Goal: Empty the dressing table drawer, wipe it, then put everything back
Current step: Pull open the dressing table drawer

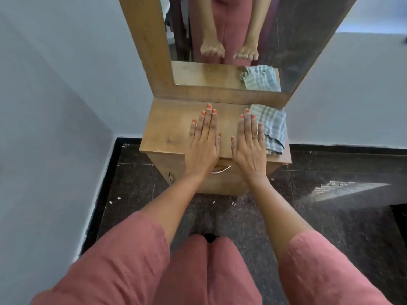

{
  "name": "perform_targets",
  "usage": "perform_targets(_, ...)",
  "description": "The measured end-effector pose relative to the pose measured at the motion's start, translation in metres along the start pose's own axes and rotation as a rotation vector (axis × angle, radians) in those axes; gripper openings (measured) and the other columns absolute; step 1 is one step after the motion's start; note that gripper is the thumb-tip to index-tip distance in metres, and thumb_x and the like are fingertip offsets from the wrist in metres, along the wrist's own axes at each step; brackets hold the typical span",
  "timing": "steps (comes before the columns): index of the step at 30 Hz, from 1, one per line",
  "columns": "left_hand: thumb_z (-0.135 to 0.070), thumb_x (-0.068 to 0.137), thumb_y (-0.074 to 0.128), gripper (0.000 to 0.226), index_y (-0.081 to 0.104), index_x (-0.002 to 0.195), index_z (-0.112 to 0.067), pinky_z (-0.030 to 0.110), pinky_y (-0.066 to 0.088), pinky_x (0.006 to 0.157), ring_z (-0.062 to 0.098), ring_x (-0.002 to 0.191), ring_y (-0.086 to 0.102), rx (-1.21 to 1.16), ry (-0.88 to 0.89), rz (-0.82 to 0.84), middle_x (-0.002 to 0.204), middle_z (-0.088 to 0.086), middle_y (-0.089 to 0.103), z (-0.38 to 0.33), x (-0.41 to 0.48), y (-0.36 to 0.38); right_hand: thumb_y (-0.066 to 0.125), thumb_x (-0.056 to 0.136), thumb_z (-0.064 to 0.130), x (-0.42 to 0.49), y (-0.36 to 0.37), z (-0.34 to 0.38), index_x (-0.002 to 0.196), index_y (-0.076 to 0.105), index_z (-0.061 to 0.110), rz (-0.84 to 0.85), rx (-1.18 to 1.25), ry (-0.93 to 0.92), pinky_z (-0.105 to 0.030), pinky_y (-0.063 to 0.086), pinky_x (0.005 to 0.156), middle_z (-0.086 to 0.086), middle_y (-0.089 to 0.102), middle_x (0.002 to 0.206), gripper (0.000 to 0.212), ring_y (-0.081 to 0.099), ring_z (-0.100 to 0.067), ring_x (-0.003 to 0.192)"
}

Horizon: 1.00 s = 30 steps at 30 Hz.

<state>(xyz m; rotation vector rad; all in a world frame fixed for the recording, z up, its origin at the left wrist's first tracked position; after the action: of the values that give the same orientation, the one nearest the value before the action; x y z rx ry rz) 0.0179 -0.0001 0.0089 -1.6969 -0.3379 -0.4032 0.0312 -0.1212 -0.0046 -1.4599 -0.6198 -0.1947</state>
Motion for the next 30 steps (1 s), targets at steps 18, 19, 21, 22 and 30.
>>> perform_targets(18,-0.025,0.092,0.025,0.054,0.026,0.141,0.0,0.029,-0.002,0.114,0.023,0.136,0.036,0.052,0.064,-0.121,0.147,0.013,0.035,0.002,-0.077,-0.008,0.006,0.1,0.024,-0.067,-0.01,0.035,0.135,0.031,0.001,-0.129,-0.005,-0.022,-0.034,0.003,0.114,-0.018,0.045,0.139,0.049,0.044,-0.028,0.129)
perform_targets(19,-0.025,0.092,0.025,0.055,0.024,0.141,-0.001,0.03,-0.002,0.114,0.023,0.136,0.036,0.057,0.07,-0.118,0.147,0.013,0.035,0.003,-0.082,-0.007,0.006,0.1,0.024,-0.071,-0.01,0.037,0.134,0.032,0.001,-0.127,-0.003,-0.016,-0.034,0.003,0.114,-0.018,0.046,0.138,0.049,0.045,-0.028,0.128)
perform_targets(21,-0.026,0.092,0.025,0.056,0.019,0.142,-0.002,0.03,0.0,0.114,0.021,0.136,0.036,0.062,0.087,-0.1,0.147,0.012,0.036,0.008,-0.093,-0.004,0.01,0.1,0.021,-0.079,-0.007,0.042,0.132,0.035,0.001,-0.131,0.01,-0.026,-0.033,0.003,0.114,-0.017,0.049,0.136,0.045,0.048,-0.027,0.126)
perform_targets(22,-0.026,0.092,0.026,0.056,0.02,0.142,-0.002,0.031,0.001,0.114,0.021,0.135,0.037,0.064,0.1,-0.088,0.147,0.012,0.036,0.011,-0.098,-0.002,0.016,0.1,0.019,-0.084,-0.005,0.044,0.131,0.036,0.001,-0.139,0.015,-0.039,-0.033,0.004,0.114,-0.017,0.05,0.135,0.041,0.049,-0.027,0.125)
perform_targets(30,-0.016,0.086,0.036,0.042,0.061,0.117,-0.005,0.03,0.049,0.093,0.019,0.113,0.06,-0.02,0.256,0.062,0.12,0.008,0.065,0.032,-0.128,0.025,0.041,0.084,0.006,-0.108,0.01,0.052,0.099,0.068,0.003,-0.206,0.134,-0.054,-0.031,0.049,0.091,-0.011,0.071,0.1,0.031,0.068,-0.024,0.094)
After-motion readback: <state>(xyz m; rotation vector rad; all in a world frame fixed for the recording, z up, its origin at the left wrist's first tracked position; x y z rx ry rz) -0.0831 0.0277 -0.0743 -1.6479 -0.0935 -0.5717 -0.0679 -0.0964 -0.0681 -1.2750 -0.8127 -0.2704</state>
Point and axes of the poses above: each hand's wrist, its own x-axis towards the middle knuckle, its own y-axis out of the palm, z = x × y, the point moved 2 cm from there along x, towards the middle knuckle
